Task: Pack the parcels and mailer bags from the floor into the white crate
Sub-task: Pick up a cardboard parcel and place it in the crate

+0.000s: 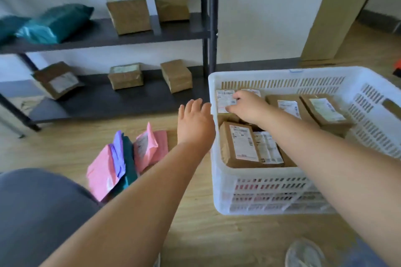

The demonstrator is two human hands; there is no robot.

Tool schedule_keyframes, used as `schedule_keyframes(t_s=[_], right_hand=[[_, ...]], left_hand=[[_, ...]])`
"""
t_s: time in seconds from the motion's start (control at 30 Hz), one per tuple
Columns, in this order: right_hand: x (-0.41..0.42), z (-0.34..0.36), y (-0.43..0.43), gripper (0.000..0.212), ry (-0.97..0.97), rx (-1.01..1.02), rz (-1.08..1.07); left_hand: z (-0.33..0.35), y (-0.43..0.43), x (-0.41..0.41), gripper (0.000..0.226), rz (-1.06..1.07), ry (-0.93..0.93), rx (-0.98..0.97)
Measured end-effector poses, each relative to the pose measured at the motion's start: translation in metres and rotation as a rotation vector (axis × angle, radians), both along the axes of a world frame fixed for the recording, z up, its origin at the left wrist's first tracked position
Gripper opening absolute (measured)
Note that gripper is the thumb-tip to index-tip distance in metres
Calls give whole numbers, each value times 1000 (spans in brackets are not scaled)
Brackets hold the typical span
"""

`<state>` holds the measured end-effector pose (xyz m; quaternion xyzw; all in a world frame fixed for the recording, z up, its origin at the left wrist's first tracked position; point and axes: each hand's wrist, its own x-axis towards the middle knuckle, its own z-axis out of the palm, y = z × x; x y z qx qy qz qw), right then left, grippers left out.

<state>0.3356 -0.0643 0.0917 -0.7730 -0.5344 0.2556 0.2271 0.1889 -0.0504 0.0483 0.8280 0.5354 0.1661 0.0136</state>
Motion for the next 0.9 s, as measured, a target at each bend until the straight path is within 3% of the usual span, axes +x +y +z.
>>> schedule_keyframes(t_s=[0.23, 0.47, 0.77, 0.9], right_hand=[[-86, 2, 14, 55, 152, 26, 190], [-154, -29, 17, 46, 116, -35, 319], [-270, -75, 26, 42, 189, -170, 551], [-330, -70, 10, 46, 180, -214, 653]], left_hand=[[-12, 10, -104, 40, 345, -56, -92], [-51, 13, -177, 44, 569, -27, -224], [-80, -53, -311, 52, 891, -6, -375], [-80, -82, -359, 40, 1083, -106, -381]])
